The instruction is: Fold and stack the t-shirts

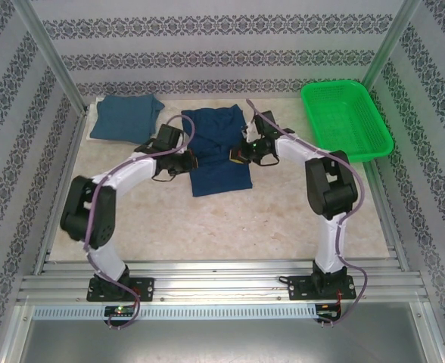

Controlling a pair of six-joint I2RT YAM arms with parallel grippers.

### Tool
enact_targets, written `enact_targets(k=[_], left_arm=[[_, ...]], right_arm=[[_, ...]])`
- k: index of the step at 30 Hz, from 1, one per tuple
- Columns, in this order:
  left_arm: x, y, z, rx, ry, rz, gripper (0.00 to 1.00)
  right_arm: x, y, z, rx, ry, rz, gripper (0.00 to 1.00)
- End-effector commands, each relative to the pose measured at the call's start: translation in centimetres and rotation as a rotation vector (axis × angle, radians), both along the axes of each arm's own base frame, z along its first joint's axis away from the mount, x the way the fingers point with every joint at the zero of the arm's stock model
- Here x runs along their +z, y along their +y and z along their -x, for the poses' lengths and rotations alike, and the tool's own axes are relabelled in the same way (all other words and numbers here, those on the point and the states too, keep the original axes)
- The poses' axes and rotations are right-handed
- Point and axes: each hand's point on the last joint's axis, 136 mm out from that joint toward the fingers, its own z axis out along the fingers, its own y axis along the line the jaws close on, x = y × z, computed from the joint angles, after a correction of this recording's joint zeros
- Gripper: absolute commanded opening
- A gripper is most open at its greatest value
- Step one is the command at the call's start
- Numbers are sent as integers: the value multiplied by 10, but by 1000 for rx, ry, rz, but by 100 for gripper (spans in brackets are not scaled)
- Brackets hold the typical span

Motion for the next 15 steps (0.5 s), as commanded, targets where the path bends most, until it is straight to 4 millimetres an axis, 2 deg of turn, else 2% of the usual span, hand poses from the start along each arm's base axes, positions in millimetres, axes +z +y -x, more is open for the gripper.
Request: enact_targets(k=[1,3,7,10,15], left_arm=[[-7,-14,-10,-54,5,-15,2],[-16,-18,-20,-61,14,-18,2],[-36,-21,-33,-58,41,-44,2],[-37,-19,-50,-41,8,-79,9],[-34,-16,-83,-10,-48,-124,14]], right_arm=[[-7,7,-17,-17,-13,-5,0],[-16,5,-24,-23,0,14,0],[-21,2,-41,-44,1,23,0],[-23,-3,-57,-64,-3,31,0],[-26,-9,-80,-87,-2,30,0]])
